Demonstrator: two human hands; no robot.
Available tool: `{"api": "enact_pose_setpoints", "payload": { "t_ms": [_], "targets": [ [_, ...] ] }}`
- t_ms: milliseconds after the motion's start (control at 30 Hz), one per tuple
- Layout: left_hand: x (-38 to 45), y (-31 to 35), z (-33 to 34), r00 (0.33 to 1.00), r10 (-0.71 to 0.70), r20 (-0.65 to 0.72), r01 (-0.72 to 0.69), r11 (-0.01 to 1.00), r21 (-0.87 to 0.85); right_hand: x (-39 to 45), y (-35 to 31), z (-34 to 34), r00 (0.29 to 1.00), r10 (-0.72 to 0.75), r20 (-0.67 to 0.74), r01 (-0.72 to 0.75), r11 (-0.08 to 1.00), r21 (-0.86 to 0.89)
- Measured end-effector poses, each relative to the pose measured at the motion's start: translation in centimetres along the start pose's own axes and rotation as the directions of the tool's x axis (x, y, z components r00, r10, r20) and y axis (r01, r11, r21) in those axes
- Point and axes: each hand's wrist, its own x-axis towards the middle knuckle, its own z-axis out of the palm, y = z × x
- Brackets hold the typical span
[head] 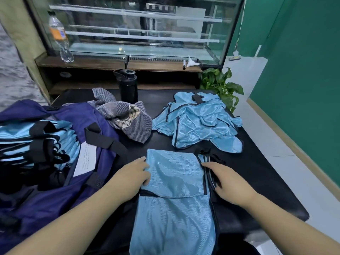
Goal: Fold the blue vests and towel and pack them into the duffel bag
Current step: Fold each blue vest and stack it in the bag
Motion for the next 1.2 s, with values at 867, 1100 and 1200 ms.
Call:
{"api": "enact_pose_setpoints", "payload": {
  "t_ms": [867,1100,1200],
  "targets": [
    [5.0,7.7,4.2,0.986,-0.165,-0.012,0.161,0.975,-0.150,7.5,4.4,-4.9,0.934,0.345,0.093,-0.352,0.934,0.063],
    [5.2,7.7,3.7,0.989,-0.141,0.040,0.146,0.962,-0.230,5.2,3.4,-4.4,0.849,0.440,0.292,-0.482,0.871,0.088],
    [5.6,6.7,2.8,0.975,-0.220,-0.023,0.187,0.873,-0.450,4.9,3.0,-4.2,0.819,0.484,0.306,-0.520,0.853,0.041]
  ]
}}
